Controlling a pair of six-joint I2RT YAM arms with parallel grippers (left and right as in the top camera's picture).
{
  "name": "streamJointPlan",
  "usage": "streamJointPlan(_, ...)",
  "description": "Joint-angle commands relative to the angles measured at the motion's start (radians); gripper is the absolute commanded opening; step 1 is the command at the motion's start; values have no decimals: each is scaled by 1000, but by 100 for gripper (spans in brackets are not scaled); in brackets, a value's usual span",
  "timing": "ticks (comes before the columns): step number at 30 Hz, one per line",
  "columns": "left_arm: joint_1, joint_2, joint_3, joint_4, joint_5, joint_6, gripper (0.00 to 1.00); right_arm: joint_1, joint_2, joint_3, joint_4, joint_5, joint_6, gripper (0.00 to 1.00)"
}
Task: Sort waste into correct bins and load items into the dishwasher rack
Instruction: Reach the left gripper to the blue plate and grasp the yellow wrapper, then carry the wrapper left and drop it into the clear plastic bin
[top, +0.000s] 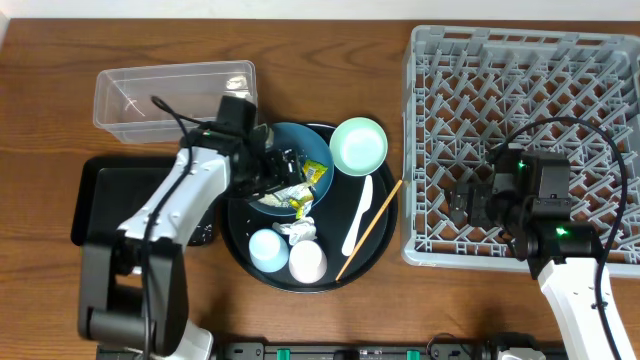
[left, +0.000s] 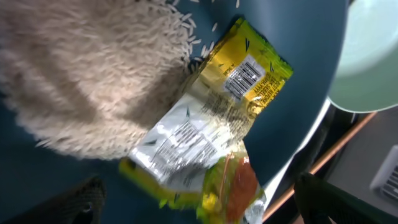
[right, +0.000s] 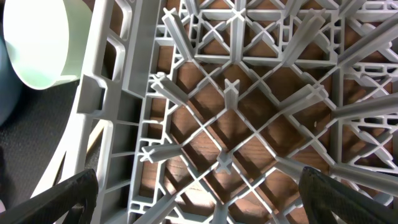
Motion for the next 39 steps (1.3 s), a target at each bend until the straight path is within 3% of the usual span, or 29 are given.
streamJointPlan(1,-31,40,16,0,13,-19,99,5,-2,23,0,-12,24,99)
streamJointPlan(8,-59,91,16,3,5,-19,93,5,-2,23,-1,-12,24,99)
streamJointPlan(10,-60,95,16,3,5,-19,78,5,-2,23,-1,-12,24,99)
streamJointPlan(14,-60,95,16,21,6,-19,12,5,-2,23,-1,-12,24,99)
streamJointPlan(15,-60,95,17,24,6,-19,6,5,-2,23,-1,-13,24,99)
streamJointPlan(22,-43,51,69,12,-2,-19,6,5,-2,23,-2,-13,31,99)
streamJointPlan(30,-3,-105,180,-65,-156,-19,6,5,-2,23,-1,-12,31,99)
streamJointPlan(39,176,-204,222,107,-206,-15,6,5,-2,23,-1,-12,31,99)
